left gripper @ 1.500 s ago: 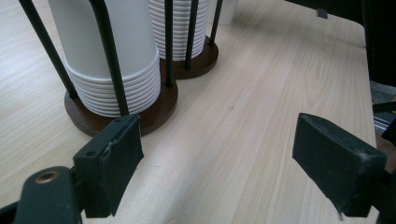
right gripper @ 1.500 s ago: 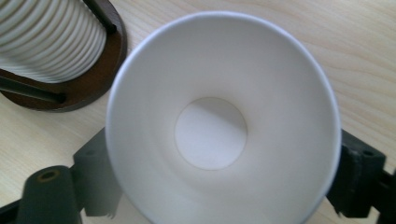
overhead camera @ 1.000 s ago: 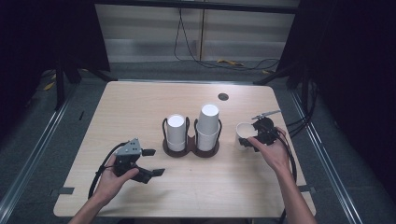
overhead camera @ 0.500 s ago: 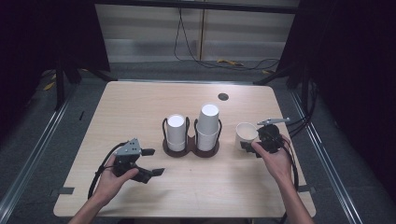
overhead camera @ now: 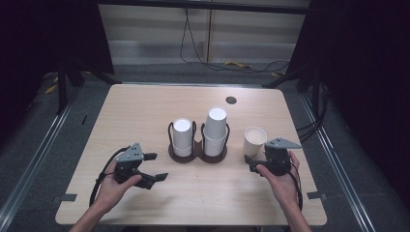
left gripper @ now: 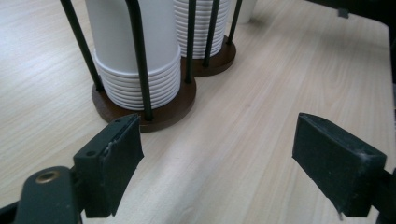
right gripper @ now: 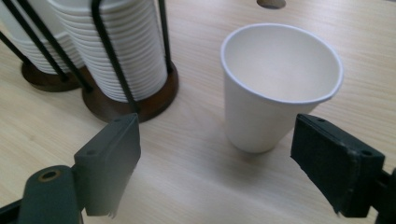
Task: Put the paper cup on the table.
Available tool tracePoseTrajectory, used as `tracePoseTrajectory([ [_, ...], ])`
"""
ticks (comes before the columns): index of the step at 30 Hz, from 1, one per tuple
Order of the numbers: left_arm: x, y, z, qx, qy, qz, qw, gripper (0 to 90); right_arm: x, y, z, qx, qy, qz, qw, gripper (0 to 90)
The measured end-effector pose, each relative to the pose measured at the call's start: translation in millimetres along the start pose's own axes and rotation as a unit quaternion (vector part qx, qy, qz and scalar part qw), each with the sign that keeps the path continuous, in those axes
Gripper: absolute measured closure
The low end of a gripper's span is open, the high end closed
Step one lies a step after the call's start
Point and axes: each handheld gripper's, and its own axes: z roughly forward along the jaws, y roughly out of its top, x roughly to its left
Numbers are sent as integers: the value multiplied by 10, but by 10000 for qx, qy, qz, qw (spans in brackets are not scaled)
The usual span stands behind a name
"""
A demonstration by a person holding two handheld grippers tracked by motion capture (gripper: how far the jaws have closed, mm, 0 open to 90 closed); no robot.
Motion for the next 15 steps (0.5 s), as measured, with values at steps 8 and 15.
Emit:
tracePoseTrajectory([
  [8,-95,-152,-16,89,21,89,9999,160,277,-155,-34,-467,428,56,9980,190],
  [15,-128,-163,-95,-56,72,-58,9999,160,417,-271,-17,-596,669,69,9960,183],
])
